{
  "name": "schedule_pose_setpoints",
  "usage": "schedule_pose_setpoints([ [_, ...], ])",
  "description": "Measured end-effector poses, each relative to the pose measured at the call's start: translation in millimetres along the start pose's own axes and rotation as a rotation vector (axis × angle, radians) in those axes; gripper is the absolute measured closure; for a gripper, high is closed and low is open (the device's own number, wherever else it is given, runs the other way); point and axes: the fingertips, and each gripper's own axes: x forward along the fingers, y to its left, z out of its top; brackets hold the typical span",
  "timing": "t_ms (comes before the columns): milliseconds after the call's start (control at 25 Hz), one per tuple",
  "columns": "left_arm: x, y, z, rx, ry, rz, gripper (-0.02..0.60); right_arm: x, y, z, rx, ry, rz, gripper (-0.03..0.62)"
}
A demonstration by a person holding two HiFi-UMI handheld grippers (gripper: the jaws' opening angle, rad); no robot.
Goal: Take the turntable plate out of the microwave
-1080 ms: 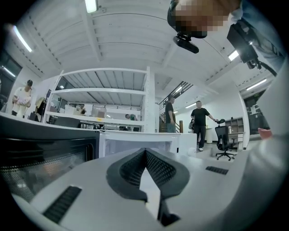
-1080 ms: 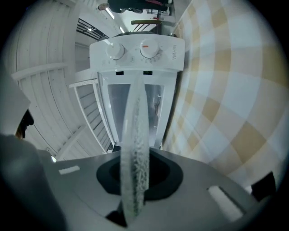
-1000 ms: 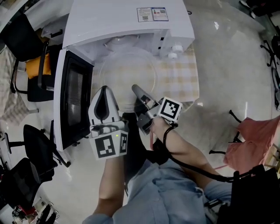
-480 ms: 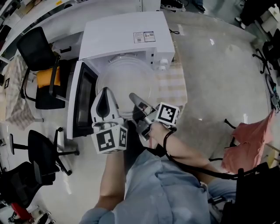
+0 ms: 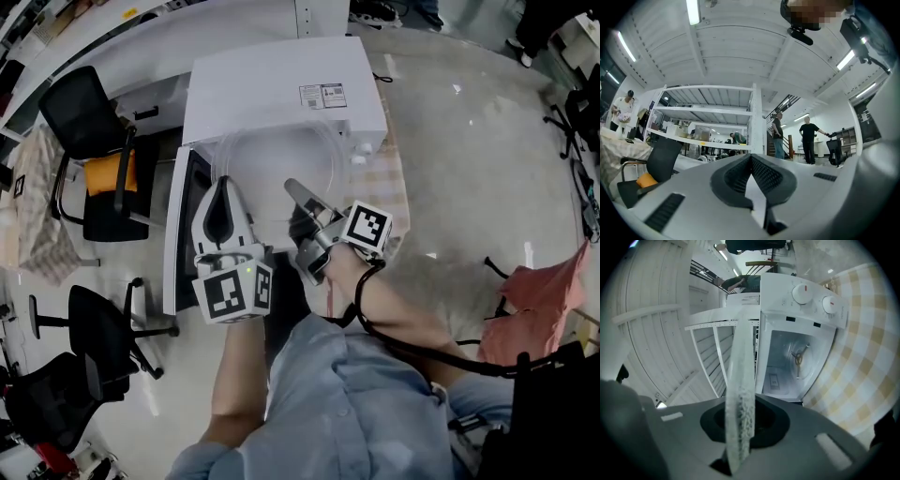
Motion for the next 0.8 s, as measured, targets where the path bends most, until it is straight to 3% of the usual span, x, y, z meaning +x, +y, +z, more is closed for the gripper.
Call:
schedule_pose_setpoints([
  [320,51.6,13.5,-16.9,-0.006,0.044,-0.041,0.575,35.9,-25.8,29.9,0.040,-0.053,-0.037,0.568],
  [800,91.3,26.6,-12.4,-0.011,0.060,-0.090,0.575,76.9,-17.8,58.9,0.039,-0.112,-0.036,0.566],
])
